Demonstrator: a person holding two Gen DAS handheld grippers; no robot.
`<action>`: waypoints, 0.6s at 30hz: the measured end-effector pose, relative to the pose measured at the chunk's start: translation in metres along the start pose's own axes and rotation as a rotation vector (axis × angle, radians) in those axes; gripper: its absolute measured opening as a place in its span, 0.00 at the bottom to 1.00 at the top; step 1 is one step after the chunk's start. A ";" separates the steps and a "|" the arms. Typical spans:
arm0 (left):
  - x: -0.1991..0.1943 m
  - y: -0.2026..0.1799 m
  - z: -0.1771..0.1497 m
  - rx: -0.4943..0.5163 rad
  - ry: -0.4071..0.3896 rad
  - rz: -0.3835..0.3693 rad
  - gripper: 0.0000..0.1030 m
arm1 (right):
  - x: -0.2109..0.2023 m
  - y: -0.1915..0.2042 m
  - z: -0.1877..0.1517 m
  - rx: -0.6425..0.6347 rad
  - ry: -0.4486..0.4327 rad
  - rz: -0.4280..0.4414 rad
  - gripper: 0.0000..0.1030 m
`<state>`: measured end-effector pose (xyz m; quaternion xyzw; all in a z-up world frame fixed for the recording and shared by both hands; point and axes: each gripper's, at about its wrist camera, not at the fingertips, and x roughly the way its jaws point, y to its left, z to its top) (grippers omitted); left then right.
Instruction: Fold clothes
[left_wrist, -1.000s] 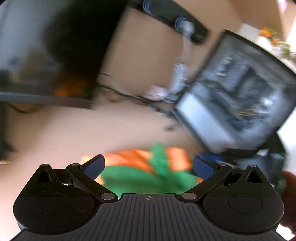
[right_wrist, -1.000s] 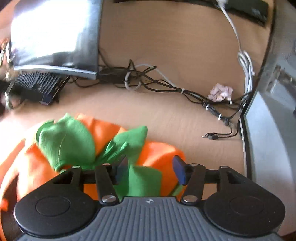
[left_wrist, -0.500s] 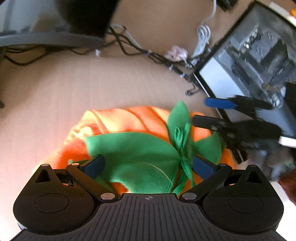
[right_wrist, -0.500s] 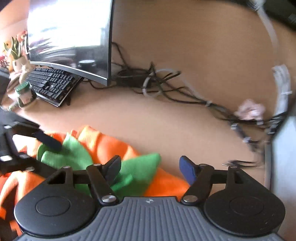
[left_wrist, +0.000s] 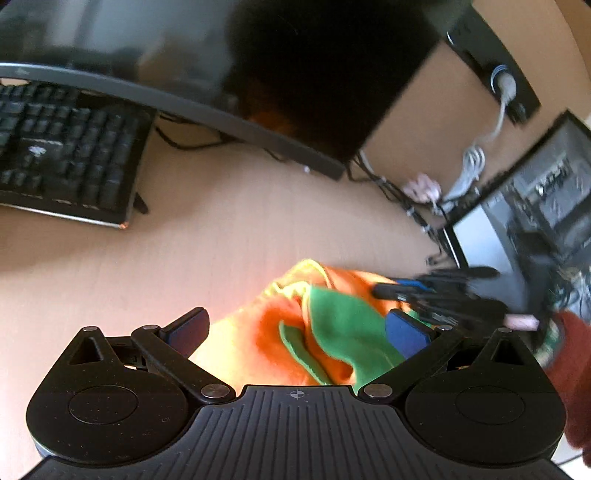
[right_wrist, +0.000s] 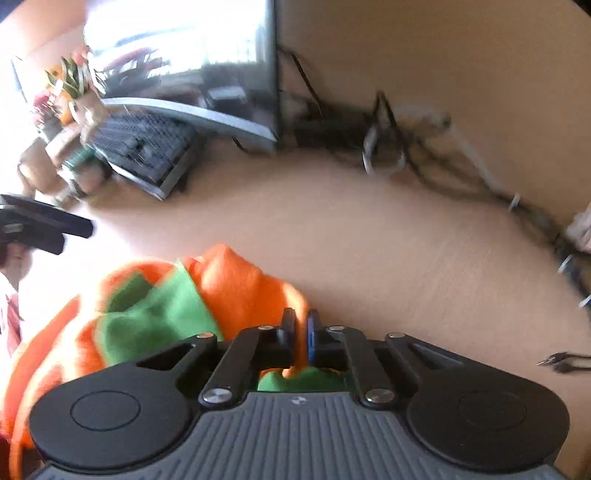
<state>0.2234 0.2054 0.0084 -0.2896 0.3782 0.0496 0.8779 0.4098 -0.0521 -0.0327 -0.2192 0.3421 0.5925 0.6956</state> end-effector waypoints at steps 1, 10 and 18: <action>-0.004 -0.002 0.003 0.003 -0.014 -0.003 1.00 | -0.018 0.011 -0.001 -0.024 -0.026 -0.006 0.04; 0.013 -0.042 0.002 0.089 0.000 -0.025 1.00 | -0.050 0.102 -0.077 -0.129 0.107 -0.014 0.00; 0.027 -0.058 -0.009 0.171 0.058 -0.054 1.00 | -0.082 0.032 -0.065 0.148 -0.040 -0.199 0.08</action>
